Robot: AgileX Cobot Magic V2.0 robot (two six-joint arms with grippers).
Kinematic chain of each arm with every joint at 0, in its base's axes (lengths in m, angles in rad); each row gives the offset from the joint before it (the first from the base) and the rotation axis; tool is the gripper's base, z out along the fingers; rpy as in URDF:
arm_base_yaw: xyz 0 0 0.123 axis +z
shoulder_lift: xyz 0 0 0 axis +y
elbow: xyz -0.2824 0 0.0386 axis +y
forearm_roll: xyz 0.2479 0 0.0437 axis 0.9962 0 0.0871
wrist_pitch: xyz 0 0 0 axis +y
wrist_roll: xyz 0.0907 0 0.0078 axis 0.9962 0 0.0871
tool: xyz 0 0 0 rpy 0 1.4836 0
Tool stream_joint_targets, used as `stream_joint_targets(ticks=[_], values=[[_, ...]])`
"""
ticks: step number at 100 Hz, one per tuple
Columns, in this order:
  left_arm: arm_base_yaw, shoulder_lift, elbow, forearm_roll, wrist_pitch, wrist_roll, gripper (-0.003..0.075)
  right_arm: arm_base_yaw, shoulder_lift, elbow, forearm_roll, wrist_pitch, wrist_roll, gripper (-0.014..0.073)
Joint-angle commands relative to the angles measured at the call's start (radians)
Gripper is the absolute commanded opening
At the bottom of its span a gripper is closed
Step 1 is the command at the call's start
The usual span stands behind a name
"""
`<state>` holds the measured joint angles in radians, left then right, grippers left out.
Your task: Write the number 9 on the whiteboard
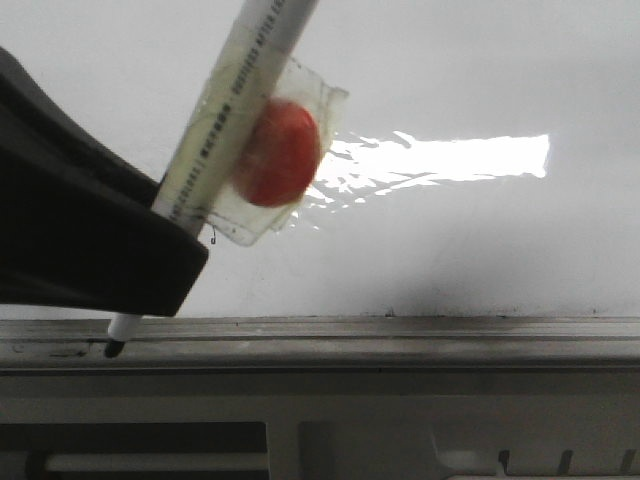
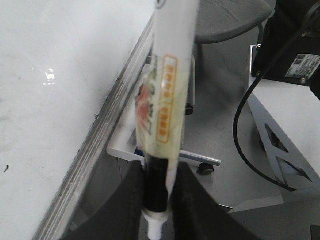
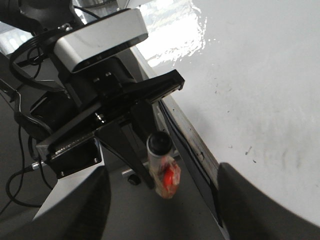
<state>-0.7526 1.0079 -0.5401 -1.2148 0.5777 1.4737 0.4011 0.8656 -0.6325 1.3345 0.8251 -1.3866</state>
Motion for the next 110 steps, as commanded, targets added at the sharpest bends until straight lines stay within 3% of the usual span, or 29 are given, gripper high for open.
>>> stream_joint_targets(ticks=[1,19,34,43,53,61,69,79,86,91,98,110], values=[[-0.009,-0.01,-0.031,-0.053,-0.006,0.005,-0.0018,0.076,0.069,-0.055,0.058,-0.089,-0.022,0.0405],[-0.009,-0.01,-0.031,-0.055,-0.01,0.005,-0.0018,0.205,0.166,-0.064,0.06,-0.196,-0.022,0.0405],[-0.009,-0.01,-0.031,-0.055,-0.01,0.005,-0.0018,0.241,0.212,-0.064,0.097,-0.251,-0.022,0.0389],[-0.009,-0.01,-0.031,-0.057,-0.007,0.005,-0.0018,0.245,0.217,-0.064,0.118,-0.276,-0.022,0.0233],[-0.009,-0.01,-0.031,-0.076,0.002,0.005,-0.0018,0.245,0.217,-0.064,0.128,-0.293,-0.022,-0.0066],[-0.009,-0.013,-0.031,-0.118,-0.001,0.005,0.0005,0.245,0.217,-0.064,0.129,-0.301,-0.022,-0.0057],[-0.009,-0.041,-0.031,-0.126,-0.001,-0.02,0.012,0.245,0.214,-0.064,0.102,-0.29,-0.02,-0.0057],[-0.009,-0.113,-0.031,-0.066,0.018,-0.153,0.0295,0.245,0.194,-0.07,-0.055,-0.252,0.12,-0.0057],[-0.009,-0.196,-0.031,0.001,0.022,-0.26,0.0376,0.243,0.181,-0.098,-0.322,-0.179,0.329,-0.0057],[-0.009,-0.257,-0.031,0.027,0.02,-0.311,0.0386,0.243,0.18,-0.136,-0.559,-0.111,0.495,-0.0056],[-0.009,-0.341,-0.031,0.029,-0.009,-0.342,0.0377,0.243,0.176,-0.2,-0.775,-0.036,0.667,-0.0056],[-0.009,-0.452,-0.031,0.029,-0.127,-0.354,0.0342,0.243,0.145,-0.303,-0.899,-0.03,0.737,-0.0054]])
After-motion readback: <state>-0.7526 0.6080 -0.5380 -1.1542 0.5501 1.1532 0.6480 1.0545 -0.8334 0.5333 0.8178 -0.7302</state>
